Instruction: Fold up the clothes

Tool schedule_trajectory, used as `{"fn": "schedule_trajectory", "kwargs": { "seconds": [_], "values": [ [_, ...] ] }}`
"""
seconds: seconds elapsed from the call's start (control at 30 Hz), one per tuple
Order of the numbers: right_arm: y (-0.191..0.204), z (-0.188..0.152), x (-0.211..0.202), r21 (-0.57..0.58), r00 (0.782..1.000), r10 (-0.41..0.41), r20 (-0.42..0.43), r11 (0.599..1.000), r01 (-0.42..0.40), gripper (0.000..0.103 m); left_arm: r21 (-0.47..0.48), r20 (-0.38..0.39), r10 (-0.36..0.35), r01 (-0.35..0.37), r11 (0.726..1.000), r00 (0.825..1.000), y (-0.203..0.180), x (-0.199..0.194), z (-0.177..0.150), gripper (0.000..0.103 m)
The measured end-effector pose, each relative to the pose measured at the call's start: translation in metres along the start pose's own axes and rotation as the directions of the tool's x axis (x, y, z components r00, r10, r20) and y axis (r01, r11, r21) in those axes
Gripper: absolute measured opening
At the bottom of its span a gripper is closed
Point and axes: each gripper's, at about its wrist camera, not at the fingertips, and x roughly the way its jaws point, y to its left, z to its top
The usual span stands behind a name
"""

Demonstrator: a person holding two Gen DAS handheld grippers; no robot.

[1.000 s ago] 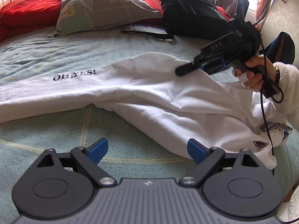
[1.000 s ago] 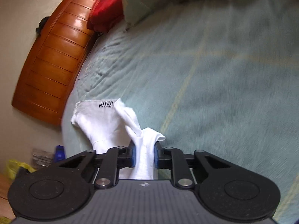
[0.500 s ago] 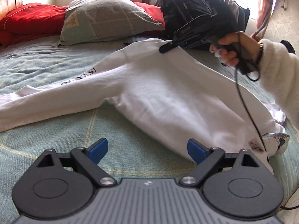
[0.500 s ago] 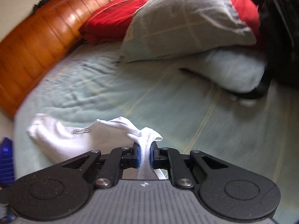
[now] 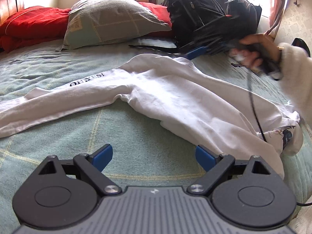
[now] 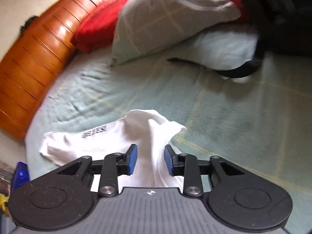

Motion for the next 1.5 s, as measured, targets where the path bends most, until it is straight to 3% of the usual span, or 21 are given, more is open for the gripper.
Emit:
{"fn": "schedule_trajectory", "kwargs": {
  "seconds": [0.23, 0.43, 0.7, 0.8, 0.9, 1.0, 1.27, 1.5],
  "values": [
    [-0.005, -0.070, -0.080, -0.038, 0.994, -0.105, 0.013, 0.994, 0.106, 0.041, -0.003, -0.029, 0.018, -0.018, 1.000, 0.999, -0.022, 0.001, 0.003, 0.092],
    [0.011, -0.149, -0.120, -0.072, 0.998, -0.050, 0.031, 0.996, 0.052, 0.044, 0.020, -0.042, -0.004, 0.005, 1.000, 0.999, -0.050, 0.008, 0.012, 0.095],
    [-0.001, -0.204, -0.155, -0.020, 0.980, -0.172, 0.096, 0.985, 0.174, 0.052, 0.075, 0.000, -0.176, 0.175, 0.982, 0.984, -0.111, 0.037, 0.047, 0.095],
    [-0.013, -0.209, -0.169, 0.012, 0.969, -0.206, 0.136, 0.978, 0.206, 0.054, 0.109, 0.007, -0.257, 0.254, 0.961, 0.967, -0.137, 0.057, 0.056, 0.095],
    [-0.024, -0.208, -0.174, 0.014, 0.958, -0.231, 0.170, 0.973, 0.232, 0.054, 0.078, -0.054, -0.289, 0.292, 0.953, 0.956, -0.148, 0.082, 0.051, 0.095],
    [-0.036, -0.205, -0.178, 0.014, 0.947, -0.251, 0.201, 0.967, 0.253, 0.054, 0.048, -0.116, -0.220, 0.227, 0.973, 0.969, -0.142, 0.096, 0.034, 0.095],
    [-0.051, -0.165, -0.142, -0.115, 0.957, -0.230, 0.176, 0.961, 0.252, 0.054, 0.008, -0.095, -0.109, 0.110, 0.994, 0.989, -0.127, 0.058, 0.011, 0.095],
    [-0.051, -0.138, -0.088, -0.284, 0.978, -0.193, 0.082, 0.936, 0.208, 0.054, -0.038, -0.065, -0.102, 0.099, 0.994, 0.993, -0.118, 0.039, 0.006, 0.096]
  ]
}}
